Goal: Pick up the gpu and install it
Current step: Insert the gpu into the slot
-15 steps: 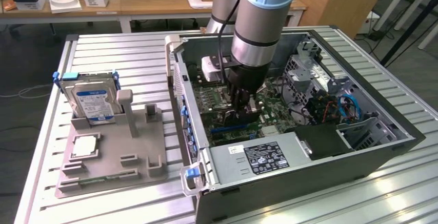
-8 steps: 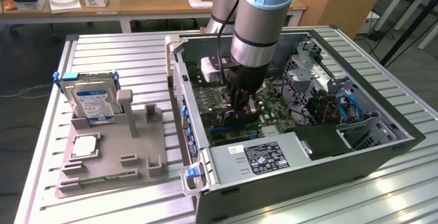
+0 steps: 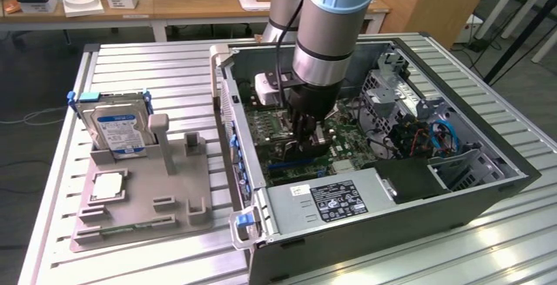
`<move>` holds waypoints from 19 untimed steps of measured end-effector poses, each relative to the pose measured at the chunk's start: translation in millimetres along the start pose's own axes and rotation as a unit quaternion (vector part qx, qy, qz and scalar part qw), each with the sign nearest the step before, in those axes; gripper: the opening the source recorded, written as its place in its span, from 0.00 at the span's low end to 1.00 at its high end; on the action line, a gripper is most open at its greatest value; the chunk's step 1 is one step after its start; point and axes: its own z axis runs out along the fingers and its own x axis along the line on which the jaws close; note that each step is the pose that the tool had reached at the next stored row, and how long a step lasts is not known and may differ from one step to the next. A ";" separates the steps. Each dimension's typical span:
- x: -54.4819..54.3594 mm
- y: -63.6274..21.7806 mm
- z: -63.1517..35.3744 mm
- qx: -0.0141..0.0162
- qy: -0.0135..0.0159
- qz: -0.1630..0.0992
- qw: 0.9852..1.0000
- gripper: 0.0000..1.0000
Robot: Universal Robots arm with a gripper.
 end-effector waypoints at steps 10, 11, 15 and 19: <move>0.0 0.6 0.4 0.000 0.000 0.000 1.000 0.26; 0.0 0.6 0.4 0.000 0.000 0.000 1.000 0.26; 0.0 0.6 0.4 0.000 0.000 0.000 1.000 0.26; 0.0 0.6 0.4 0.000 0.000 0.000 1.000 0.26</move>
